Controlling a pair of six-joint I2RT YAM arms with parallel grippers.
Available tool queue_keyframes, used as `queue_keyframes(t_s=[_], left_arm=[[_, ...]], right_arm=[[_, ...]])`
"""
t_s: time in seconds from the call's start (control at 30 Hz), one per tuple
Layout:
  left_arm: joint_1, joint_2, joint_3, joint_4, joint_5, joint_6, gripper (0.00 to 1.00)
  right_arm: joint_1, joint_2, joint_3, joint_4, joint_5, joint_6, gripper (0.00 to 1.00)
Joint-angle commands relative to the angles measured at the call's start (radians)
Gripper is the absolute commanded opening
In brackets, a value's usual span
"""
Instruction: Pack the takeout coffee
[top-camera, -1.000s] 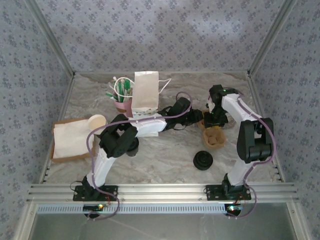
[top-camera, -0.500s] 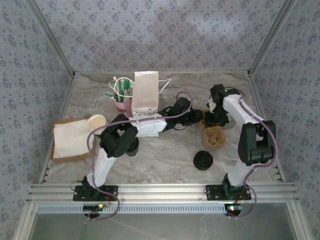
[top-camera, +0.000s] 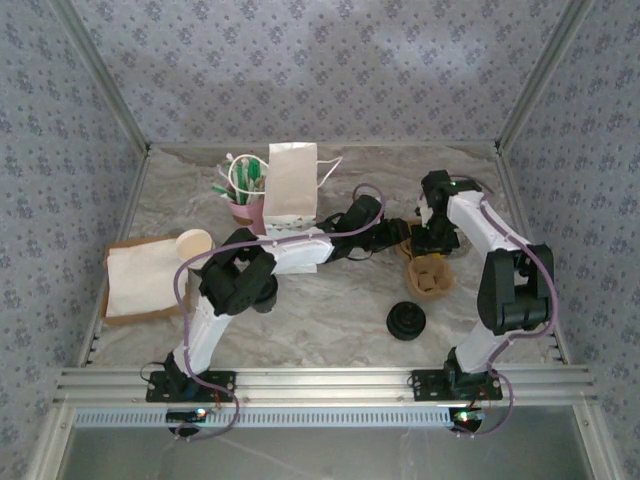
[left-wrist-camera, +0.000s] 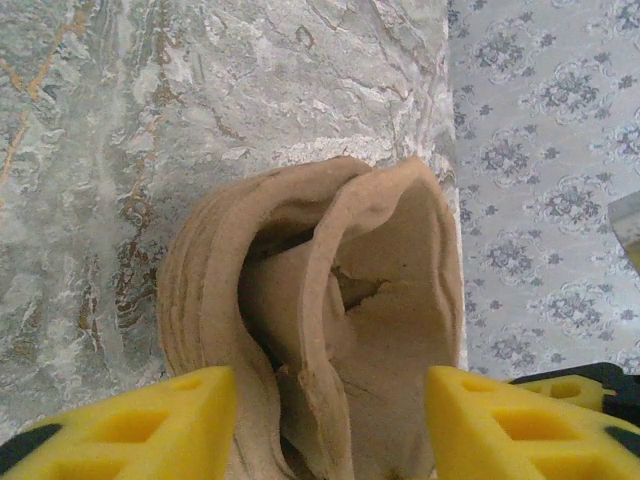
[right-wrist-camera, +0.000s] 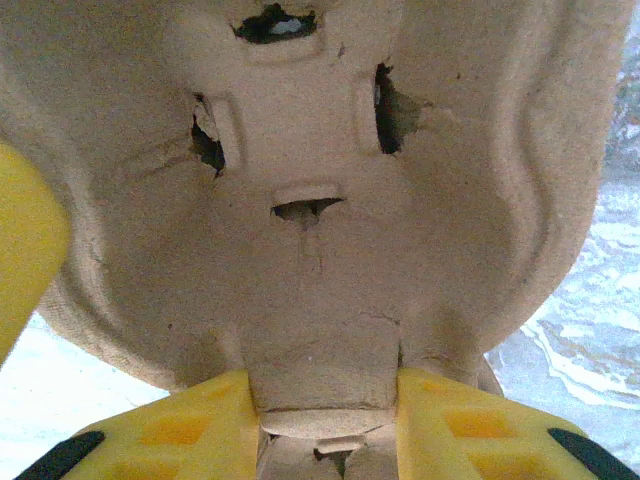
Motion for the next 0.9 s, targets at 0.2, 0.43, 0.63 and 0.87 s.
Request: queue_keyframes(t_s=[0.2, 0.43, 0.63, 0.87], left_arm=[[-0.050, -0.170, 0.042, -0.017, -0.001, 0.063, 0.70], [-0.070, -0.254, 0.044, -0.057, -0.015, 0.104, 0.86], [-0.101, -0.338, 0.073, -0.129, -0.026, 0.167, 0.95], [-0.151, -0.458, 0.138, -0.304, -0.057, 0.284, 1.00]], right_arm=[[-0.009, -0.105, -0.007, -0.010, 0.017, 0.061, 0.40], [-0.025, -0.166, -0.007, -0.017, 0.031, 0.082, 0.40], [-0.048, -0.240, -0.009, -0.013, 0.025, 0.101, 0.41], [-0.054, -0.329, -0.011, 0.000, -0.018, 0.107, 0.41]])
